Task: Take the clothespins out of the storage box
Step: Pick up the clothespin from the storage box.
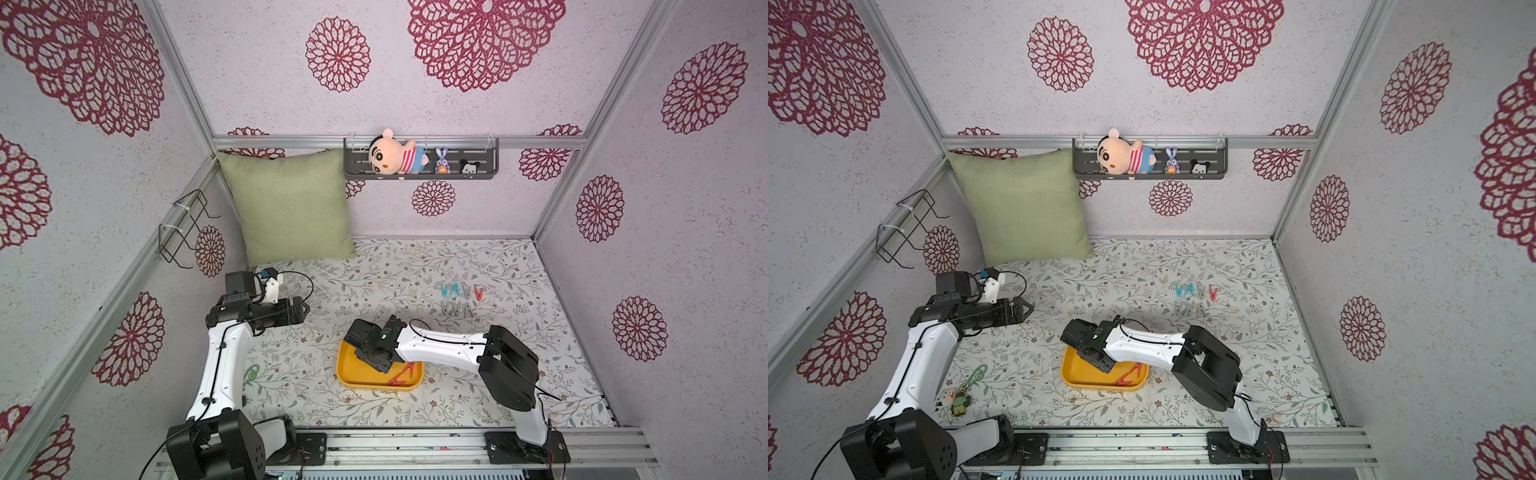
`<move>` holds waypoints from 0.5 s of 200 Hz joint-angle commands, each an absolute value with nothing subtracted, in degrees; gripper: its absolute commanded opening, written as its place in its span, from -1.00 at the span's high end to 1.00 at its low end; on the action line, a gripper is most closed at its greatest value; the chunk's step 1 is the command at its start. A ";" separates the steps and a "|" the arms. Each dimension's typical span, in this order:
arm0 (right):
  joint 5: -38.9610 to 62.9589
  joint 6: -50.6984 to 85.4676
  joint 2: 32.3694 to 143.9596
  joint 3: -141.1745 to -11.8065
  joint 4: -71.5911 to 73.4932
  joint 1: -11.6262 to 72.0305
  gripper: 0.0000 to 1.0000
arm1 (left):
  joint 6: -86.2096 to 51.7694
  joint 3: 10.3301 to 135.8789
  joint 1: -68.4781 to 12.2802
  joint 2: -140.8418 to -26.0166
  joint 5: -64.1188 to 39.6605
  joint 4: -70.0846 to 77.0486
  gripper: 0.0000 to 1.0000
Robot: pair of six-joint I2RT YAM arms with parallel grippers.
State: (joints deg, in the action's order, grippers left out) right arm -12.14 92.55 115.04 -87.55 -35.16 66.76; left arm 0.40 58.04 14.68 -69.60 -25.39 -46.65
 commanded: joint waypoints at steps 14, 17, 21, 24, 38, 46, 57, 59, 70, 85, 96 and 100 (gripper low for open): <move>-13.07 92.27 116.11 -89.12 -35.63 66.27 0.29 | 0.83 59.01 15.27 -69.35 -26.46 -46.43 -0.95; -12.86 92.33 116.22 -89.04 -35.54 66.28 0.30 | 0.84 59.03 15.26 -69.37 -26.46 -46.43 -0.95; -12.80 92.29 116.27 -88.92 -35.51 66.27 0.30 | 0.80 59.06 15.23 -69.35 -26.47 -46.49 -0.95; -12.74 92.29 116.34 -88.94 -35.39 66.27 0.30 | 0.87 59.06 15.23 -69.35 -26.46 -46.42 -0.95; -12.26 92.36 116.68 -88.58 -35.11 66.35 0.31 | 0.88 58.89 15.27 -69.38 -26.54 -46.28 -0.95; -12.00 92.37 116.93 -88.51 -34.93 66.36 0.31 | 0.87 58.94 15.25 -69.39 -26.63 -46.19 -0.95; -11.71 92.38 117.31 -88.46 -34.71 66.53 0.32 | 0.84 58.97 15.27 -69.36 -26.70 -46.23 -0.95; -11.65 92.37 117.37 -88.43 -34.61 66.60 0.32 | 0.87 58.97 15.22 -69.37 -26.71 -46.30 -0.95; -11.24 92.37 117.80 -88.51 -34.38 66.62 0.33 | 0.87 58.96 15.28 -69.26 -26.74 -46.27 -0.95; -11.04 92.29 118.20 -88.68 -34.00 66.64 0.34 | 0.88 58.97 15.22 -69.42 -26.72 -46.32 -0.95; -11.06 92.29 118.30 -88.57 -33.97 66.62 0.35 | 0.88 59.06 15.29 -69.40 -26.84 -46.32 -0.95; -11.05 92.29 118.34 -88.59 -34.03 66.63 0.35 | 0.87 59.06 15.25 -69.43 -26.89 -46.35 -0.95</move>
State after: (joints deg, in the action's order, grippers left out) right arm -11.29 92.53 117.82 -87.83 -33.67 66.52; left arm 0.40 58.04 14.68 -69.60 -26.06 -46.65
